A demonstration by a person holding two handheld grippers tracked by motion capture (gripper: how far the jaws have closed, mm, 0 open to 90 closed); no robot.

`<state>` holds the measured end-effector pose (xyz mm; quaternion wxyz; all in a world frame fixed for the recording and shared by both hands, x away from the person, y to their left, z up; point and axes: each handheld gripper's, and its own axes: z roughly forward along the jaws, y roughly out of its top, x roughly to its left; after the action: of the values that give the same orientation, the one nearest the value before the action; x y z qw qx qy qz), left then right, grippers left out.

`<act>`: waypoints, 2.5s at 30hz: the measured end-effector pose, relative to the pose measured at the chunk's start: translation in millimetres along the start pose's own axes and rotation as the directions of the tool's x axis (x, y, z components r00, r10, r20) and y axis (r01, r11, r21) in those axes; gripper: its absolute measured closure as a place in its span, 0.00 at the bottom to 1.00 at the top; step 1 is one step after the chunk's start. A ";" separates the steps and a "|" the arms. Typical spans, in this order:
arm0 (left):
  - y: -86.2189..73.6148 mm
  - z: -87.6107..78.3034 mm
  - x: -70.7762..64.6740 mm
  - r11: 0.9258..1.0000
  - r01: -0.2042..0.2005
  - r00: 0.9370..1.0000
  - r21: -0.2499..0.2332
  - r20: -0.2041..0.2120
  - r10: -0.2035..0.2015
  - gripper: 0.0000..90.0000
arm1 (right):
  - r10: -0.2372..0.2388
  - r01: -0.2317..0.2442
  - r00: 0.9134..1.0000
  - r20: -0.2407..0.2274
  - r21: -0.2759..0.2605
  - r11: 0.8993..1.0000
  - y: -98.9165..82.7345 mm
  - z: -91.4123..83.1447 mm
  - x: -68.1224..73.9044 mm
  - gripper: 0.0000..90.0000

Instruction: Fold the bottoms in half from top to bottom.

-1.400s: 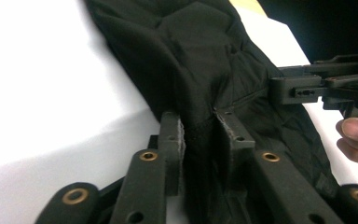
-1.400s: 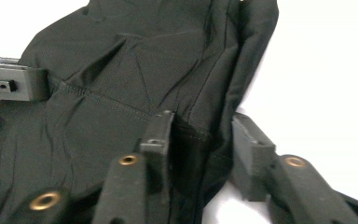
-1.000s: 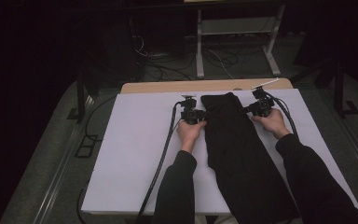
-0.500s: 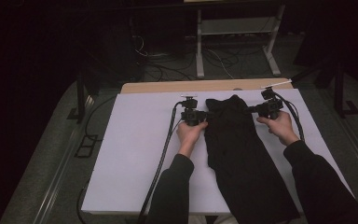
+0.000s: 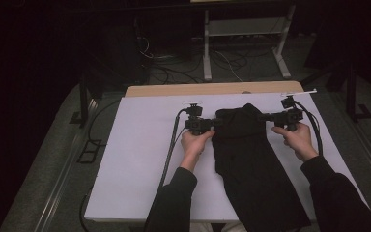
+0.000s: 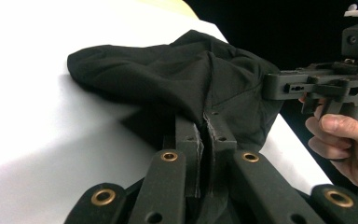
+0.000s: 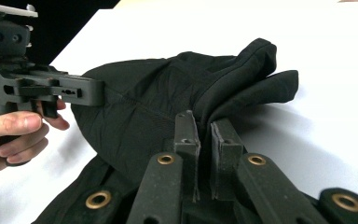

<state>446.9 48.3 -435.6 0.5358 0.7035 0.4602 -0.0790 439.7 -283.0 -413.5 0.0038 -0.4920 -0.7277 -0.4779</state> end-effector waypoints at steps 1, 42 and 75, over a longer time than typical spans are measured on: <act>-0.9 -0.8 -2.2 1.000 -0.005 1.000 0.001 0.007 0.005 0.94 | 0.000 0.000 1.000 -0.003 -0.003 1.000 -2.0 -1.7 1.1 0.91; -53.8 -35.7 -69.6 0.988 -0.147 0.987 -0.042 0.065 0.150 0.94 | -0.051 0.050 0.998 -0.049 -0.011 0.999 -64.6 -49.9 26.3 0.91; -124.7 -44.0 -90.1 0.985 -0.154 0.985 0.083 0.090 0.147 0.94 | -0.043 0.050 0.997 -0.057 0.128 0.990 -108.7 -64.9 44.1 0.91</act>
<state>288.0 34.3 -447.9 0.5269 0.7557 0.3790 -0.0880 308.5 -303.4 -432.5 0.0440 -0.4605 -0.7682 -0.4427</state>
